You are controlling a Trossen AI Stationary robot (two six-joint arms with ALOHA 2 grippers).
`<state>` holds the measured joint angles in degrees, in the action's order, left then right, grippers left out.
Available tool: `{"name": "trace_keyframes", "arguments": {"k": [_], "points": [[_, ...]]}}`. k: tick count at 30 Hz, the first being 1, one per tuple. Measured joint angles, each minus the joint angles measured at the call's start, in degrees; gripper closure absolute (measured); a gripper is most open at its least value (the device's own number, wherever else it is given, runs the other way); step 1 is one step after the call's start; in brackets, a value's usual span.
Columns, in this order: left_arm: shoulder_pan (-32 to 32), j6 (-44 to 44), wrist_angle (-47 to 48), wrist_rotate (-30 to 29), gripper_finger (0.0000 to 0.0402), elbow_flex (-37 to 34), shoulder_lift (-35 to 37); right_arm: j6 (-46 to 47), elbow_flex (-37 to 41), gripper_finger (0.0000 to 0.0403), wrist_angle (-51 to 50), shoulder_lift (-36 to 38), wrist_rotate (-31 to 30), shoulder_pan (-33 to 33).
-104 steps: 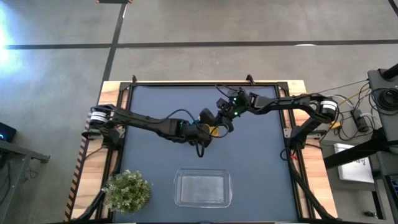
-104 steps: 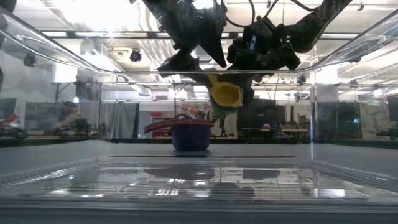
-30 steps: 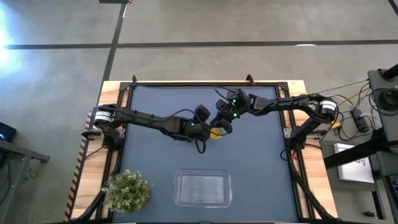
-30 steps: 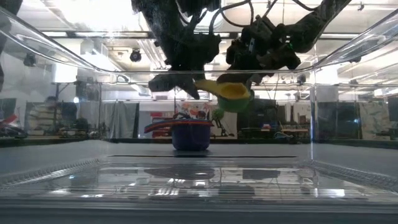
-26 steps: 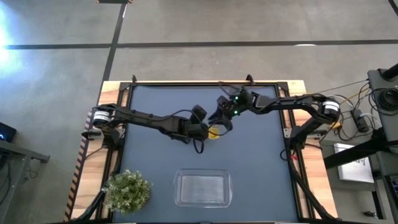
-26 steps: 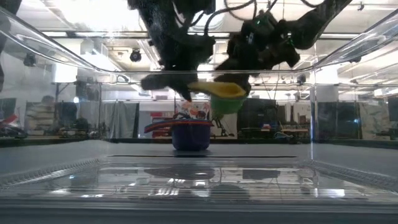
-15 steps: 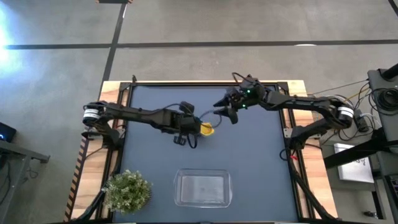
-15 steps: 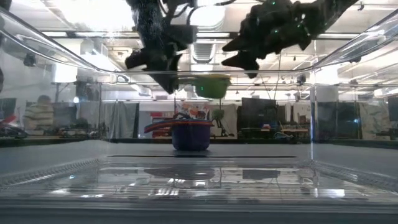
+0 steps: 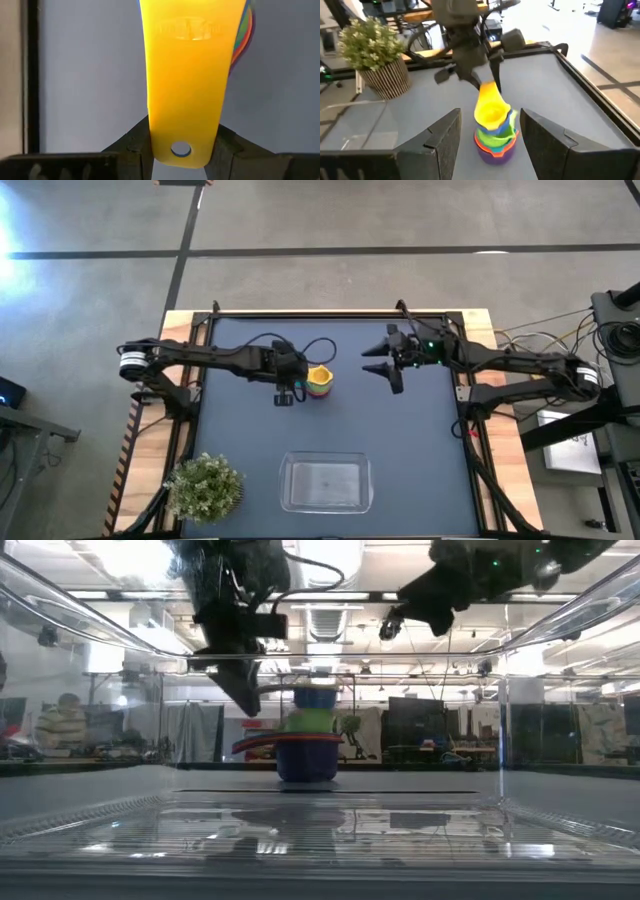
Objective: Nest measuring cups in basket
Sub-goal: Stack the right stacked measuring cups on top of the left stacked measuring cups, then adjust the stacked measuring cups on the table
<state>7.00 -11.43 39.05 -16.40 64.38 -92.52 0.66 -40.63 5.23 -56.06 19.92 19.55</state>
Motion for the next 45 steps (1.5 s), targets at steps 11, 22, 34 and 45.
{"name": "trace_keyframes", "arguments": {"k": [11, 22, 34, 45], "points": [[0.40, 0.07, -0.52, 1.20, 0.0298, -0.67, 0.68, 2.33, 5.35, 0.0213, 2.50, 4.27, -1.14, -0.81], [4.98, -10.76, -1.75, 7.40, 0.0298, -1.13, 0.40, 2.74, 7.20, 0.0213, 4.97, 4.18, -1.13, -0.81], [6.25, -20.99, -2.26, 8.94, 0.0249, 0.88, -2.51, 2.74, 7.30, 0.0213, 5.81, 4.14, -1.09, -0.81], [6.25, -29.56, -1.67, 8.38, 0.0254, 5.75, -3.40, 2.46, 7.57, 0.0213, 5.78, 4.14, -0.94, -0.81]]}}
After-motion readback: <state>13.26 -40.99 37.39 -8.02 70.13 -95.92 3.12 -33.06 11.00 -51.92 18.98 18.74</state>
